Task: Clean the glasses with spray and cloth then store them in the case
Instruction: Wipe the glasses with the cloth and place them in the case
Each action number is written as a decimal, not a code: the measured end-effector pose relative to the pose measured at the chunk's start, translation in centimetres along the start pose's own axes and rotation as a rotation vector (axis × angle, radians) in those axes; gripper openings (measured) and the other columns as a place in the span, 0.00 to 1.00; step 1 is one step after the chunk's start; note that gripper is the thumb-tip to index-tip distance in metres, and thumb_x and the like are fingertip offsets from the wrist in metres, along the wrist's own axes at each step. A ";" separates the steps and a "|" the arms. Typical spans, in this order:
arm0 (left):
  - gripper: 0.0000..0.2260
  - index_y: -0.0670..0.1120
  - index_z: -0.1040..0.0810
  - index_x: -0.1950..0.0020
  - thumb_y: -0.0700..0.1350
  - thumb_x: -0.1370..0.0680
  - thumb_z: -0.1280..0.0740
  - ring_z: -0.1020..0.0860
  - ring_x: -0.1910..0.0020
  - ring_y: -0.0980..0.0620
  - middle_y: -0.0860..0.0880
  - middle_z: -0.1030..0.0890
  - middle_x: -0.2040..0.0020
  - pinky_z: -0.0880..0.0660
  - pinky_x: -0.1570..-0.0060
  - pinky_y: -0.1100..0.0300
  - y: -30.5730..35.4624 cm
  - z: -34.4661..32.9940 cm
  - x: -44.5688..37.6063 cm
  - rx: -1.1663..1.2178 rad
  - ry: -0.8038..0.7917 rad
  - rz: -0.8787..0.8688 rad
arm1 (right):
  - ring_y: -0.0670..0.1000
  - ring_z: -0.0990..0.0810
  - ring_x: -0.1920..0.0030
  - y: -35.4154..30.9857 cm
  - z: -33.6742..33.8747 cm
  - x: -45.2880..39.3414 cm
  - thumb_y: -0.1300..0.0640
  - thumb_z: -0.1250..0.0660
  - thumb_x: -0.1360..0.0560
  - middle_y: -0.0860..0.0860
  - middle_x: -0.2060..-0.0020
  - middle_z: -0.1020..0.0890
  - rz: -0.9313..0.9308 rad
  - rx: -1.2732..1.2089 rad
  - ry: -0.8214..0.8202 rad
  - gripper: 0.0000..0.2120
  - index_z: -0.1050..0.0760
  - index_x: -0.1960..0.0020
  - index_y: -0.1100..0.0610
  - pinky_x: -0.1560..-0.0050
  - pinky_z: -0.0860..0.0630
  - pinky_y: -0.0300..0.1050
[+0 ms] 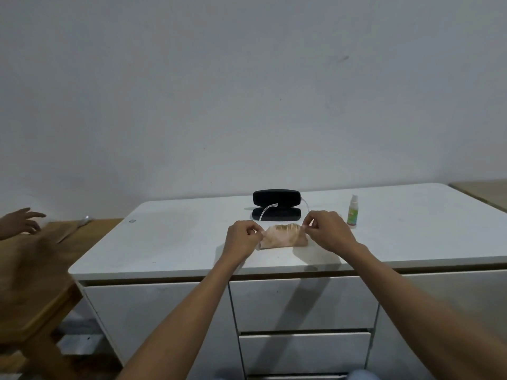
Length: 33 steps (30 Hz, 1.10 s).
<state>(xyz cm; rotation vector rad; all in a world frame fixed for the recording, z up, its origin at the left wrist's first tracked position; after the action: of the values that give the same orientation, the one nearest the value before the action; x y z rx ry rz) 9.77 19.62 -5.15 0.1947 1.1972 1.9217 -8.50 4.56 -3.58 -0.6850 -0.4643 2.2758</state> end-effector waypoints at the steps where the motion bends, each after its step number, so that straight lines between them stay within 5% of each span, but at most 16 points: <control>1: 0.04 0.47 0.15 0.61 0.41 0.26 0.26 0.28 0.70 0.55 0.51 0.23 0.71 0.31 0.64 0.62 -0.1 -0.2 -0.2 0.008 0.037 0.014 | 0.51 0.17 0.56 0.0 -0.1 -0.2 0.53 0.31 0.22 0.48 0.61 0.16 -0.002 0.019 0.025 0.05 0.17 0.49 0.50 0.59 0.22 0.45; 6: 0.05 0.50 0.15 0.59 0.43 0.26 0.30 0.23 0.66 0.51 0.51 0.22 0.68 0.26 0.62 0.59 -0.5 -1.6 -0.8 -0.020 0.138 0.056 | 0.55 0.17 0.54 0.2 -1.6 -0.7 0.50 0.34 0.21 0.53 0.55 0.13 0.052 0.163 0.111 0.09 0.17 0.46 0.50 0.62 0.28 0.44; 14: 0.03 0.45 0.22 0.56 0.43 0.22 0.31 0.22 0.61 0.49 0.51 0.20 0.62 0.30 0.63 0.57 0.0 -2.8 -0.7 -0.291 0.196 -0.023 | 0.57 0.16 0.52 0.7 -2.8 -0.7 0.51 0.37 0.18 0.55 0.49 0.13 0.096 0.239 0.116 0.13 0.15 0.40 0.50 0.53 0.19 0.48; 17: 0.08 0.46 0.29 0.52 0.45 0.22 0.30 0.25 0.62 0.48 0.50 0.23 0.61 0.32 0.61 0.56 -0.1 -2.5 -0.7 -0.263 0.226 -0.039 | 0.56 0.14 0.61 0.5 -1.8 0.2 0.52 0.31 0.21 0.54 0.60 0.12 0.201 0.115 0.245 0.10 0.14 0.44 0.51 0.58 0.17 0.49; 19: 0.09 0.48 0.29 0.48 0.45 0.22 0.30 0.24 0.60 0.49 0.51 0.24 0.58 0.31 0.59 0.56 -0.3 -2.2 -0.7 -0.220 0.245 -0.057 | 0.51 0.20 0.74 0.3 -0.6 0.9 0.55 0.28 0.24 0.49 0.74 0.18 0.263 0.021 0.376 0.06 0.14 0.50 0.53 0.66 0.19 0.48; 21: 0.10 0.50 0.27 0.43 0.43 0.22 0.30 0.24 0.57 0.51 0.52 0.23 0.53 0.30 0.57 0.57 -0.6 -1.9 -0.6 -0.209 0.243 -0.081 | 0.49 0.26 0.77 0.5 0.6 1.3 0.56 0.28 0.26 0.46 0.78 0.25 0.223 -0.091 0.475 0.03 0.18 0.53 0.55 0.67 0.24 0.45; 23: 0.10 0.52 0.24 0.42 0.42 0.22 0.31 0.23 0.57 0.50 0.53 0.21 0.49 0.29 0.57 0.57 -0.8 -1.9 -0.7 -0.206 0.225 -0.096 | 0.49 0.24 0.73 0.9 1.1 1.2 0.55 0.26 0.27 0.47 0.72 0.22 0.116 -0.186 0.484 0.08 0.21 0.49 0.56 0.63 0.29 0.43; 26: 0.06 0.51 0.21 0.46 0.41 0.20 0.33 0.20 0.60 0.51 0.54 0.17 0.51 0.26 0.59 0.57 -0.7 -1.8 -0.9 -0.181 0.208 -0.106 | 0.48 0.18 0.66 1.1 0.9 0.6 0.52 0.25 0.26 0.47 0.59 0.16 0.028 -0.242 0.373 0.15 0.21 0.40 0.53 0.58 0.21 0.44; 33: 0.12 0.51 0.17 0.41 0.40 0.20 0.36 0.20 0.51 0.49 0.50 0.16 0.50 0.24 0.51 0.54 -0.5 -1.5 -1.7 -0.227 0.081 -0.217 | 0.48 0.15 0.61 1.3 0.9 -0.6 0.52 0.27 0.22 0.49 0.56 0.12 0.029 -0.222 0.334 0.07 0.14 0.48 0.54 0.52 0.17 0.48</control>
<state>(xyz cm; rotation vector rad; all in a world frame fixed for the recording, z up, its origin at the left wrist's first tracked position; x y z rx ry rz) 10.39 17.50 -5.86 -0.1299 0.9974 1.8687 -9.38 3.16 -3.30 -1.1663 -0.5501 2.0976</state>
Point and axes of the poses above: each hand's wrist, its own x-axis away from the middle knuckle, its own z-axis out of the back of the hand, y = z × x, the point moved 4 cm from there along -x, towards the middle knuckle
